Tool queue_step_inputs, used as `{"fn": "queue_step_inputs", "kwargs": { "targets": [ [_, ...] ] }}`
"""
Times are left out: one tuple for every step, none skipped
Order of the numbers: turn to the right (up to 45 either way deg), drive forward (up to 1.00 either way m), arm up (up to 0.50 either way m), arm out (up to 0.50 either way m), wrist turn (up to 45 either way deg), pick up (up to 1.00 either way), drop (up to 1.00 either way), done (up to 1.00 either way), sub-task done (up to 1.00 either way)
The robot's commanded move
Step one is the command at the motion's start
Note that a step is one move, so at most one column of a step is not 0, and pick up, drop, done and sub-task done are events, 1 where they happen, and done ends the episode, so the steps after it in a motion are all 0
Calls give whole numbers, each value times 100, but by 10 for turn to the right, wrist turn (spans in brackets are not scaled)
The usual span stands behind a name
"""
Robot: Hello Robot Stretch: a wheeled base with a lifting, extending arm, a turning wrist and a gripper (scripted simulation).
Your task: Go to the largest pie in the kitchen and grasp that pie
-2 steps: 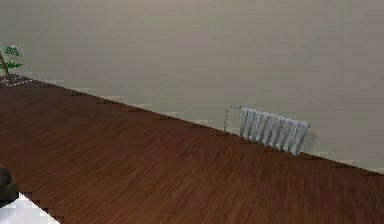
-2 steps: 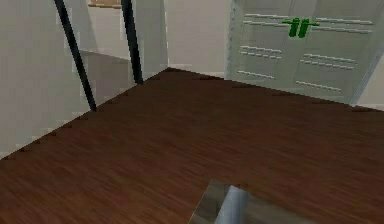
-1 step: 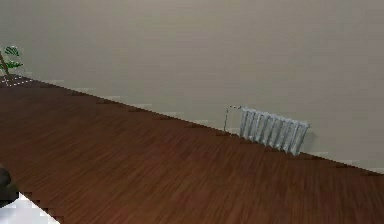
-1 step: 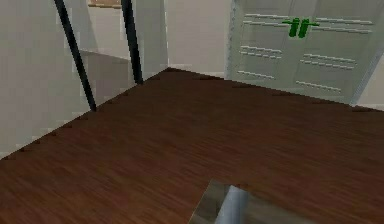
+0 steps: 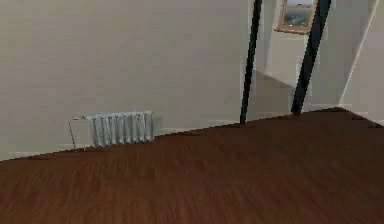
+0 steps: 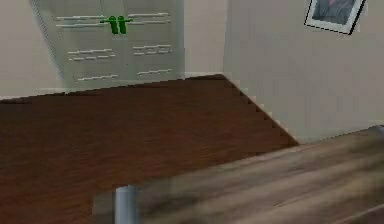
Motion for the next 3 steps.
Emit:
{"fn": "queue_step_inputs", "kwargs": {
  "targets": [
    [-420,0,0,0,0,0,0,0,0],
    [240,0,0,0,0,0,0,0,0],
    [0,15,0,0,0,0,0,0,0]
  ]
}}
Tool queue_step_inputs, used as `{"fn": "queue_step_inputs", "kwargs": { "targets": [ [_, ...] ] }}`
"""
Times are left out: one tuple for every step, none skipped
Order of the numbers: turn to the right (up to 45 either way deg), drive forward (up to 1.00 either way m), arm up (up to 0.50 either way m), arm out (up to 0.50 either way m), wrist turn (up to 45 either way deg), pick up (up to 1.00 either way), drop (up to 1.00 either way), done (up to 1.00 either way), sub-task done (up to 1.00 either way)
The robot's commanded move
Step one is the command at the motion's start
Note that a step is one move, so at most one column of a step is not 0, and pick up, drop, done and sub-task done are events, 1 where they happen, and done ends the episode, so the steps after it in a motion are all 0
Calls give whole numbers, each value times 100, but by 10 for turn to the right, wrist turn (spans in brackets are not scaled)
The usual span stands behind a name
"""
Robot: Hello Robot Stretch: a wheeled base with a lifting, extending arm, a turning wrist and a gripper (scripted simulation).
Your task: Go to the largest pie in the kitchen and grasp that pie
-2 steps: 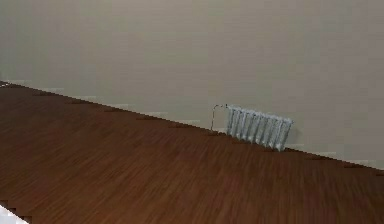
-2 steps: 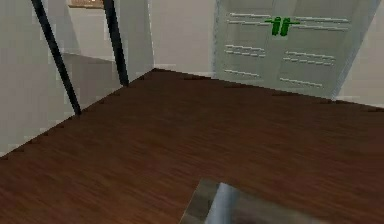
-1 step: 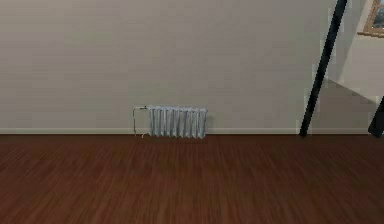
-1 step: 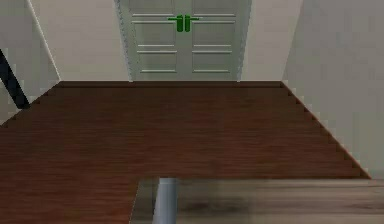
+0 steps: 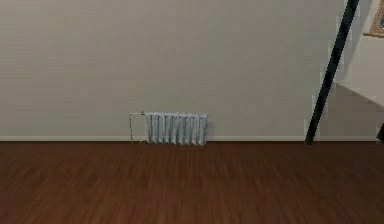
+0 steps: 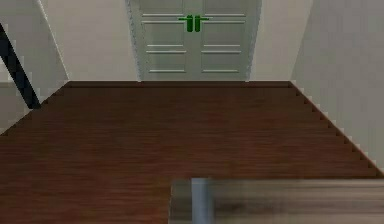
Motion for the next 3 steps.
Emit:
{"fn": "queue_step_inputs", "kwargs": {
  "targets": [
    [0,30,0,0,0,0,0,0,0],
    [-450,0,0,0,0,0,0,0,0],
    [-330,0,0,0,0,0,0,0,0]
  ]
}}
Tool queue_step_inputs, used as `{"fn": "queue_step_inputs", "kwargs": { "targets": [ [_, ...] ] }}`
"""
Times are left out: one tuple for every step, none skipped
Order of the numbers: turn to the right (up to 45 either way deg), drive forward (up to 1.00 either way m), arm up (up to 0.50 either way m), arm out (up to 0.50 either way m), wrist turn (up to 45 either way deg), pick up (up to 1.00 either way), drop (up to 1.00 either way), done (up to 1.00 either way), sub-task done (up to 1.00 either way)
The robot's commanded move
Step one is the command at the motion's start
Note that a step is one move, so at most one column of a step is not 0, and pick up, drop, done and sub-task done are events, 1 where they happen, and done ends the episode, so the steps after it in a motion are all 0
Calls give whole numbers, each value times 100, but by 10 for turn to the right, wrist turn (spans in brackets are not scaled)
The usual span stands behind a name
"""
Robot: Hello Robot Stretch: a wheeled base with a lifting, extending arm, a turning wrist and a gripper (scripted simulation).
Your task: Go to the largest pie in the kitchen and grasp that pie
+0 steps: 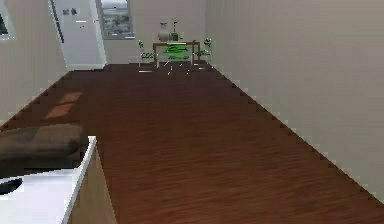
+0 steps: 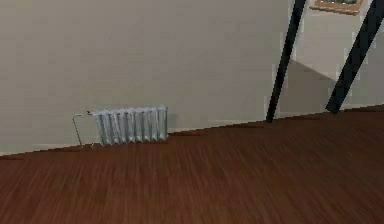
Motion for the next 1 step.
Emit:
{"fn": "queue_step_inputs", "kwargs": {
  "targets": [
    [0,100,0,0,0,0,0,0,0]
  ]
}}
